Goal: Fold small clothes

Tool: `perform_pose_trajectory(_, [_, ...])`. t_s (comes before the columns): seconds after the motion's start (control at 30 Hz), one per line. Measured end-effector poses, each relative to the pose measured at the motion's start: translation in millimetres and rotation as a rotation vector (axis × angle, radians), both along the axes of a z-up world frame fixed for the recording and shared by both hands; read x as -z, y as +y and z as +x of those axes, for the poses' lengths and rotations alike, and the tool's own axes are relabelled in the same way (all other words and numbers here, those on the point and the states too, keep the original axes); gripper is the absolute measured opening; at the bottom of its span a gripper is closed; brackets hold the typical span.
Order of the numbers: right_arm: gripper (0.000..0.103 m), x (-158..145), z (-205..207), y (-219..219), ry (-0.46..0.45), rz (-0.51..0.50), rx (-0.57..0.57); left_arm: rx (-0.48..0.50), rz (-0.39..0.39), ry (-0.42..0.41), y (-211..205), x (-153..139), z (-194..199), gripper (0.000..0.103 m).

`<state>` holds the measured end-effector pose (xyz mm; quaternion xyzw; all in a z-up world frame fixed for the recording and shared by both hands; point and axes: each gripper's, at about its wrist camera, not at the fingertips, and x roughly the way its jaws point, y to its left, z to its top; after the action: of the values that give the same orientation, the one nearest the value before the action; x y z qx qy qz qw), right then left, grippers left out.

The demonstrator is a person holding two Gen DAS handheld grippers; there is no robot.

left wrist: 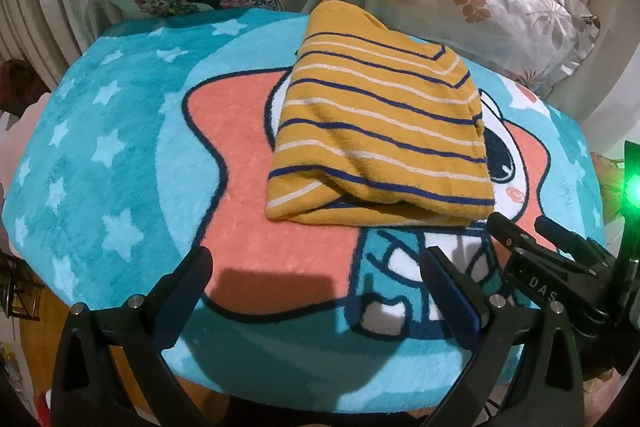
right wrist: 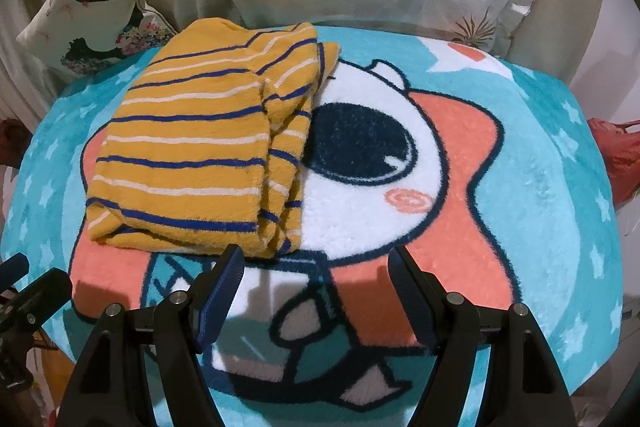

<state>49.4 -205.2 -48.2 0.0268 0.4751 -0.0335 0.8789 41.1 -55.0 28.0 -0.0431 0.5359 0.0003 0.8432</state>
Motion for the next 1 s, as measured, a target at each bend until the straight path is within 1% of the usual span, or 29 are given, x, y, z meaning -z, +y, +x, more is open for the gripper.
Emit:
perform_pose_trajectory(0.63, [0.079,1,9,-2,-0.004,-0.009,-0.019,-0.005,-0.001,0.029,-8,8,12,0.103])
perform_pose_trajectory(1.0, [0.079,2,9,-2,-0.007,-0.007,-0.023,-0.004,-0.002,0.033,-9,8,10,0.103])
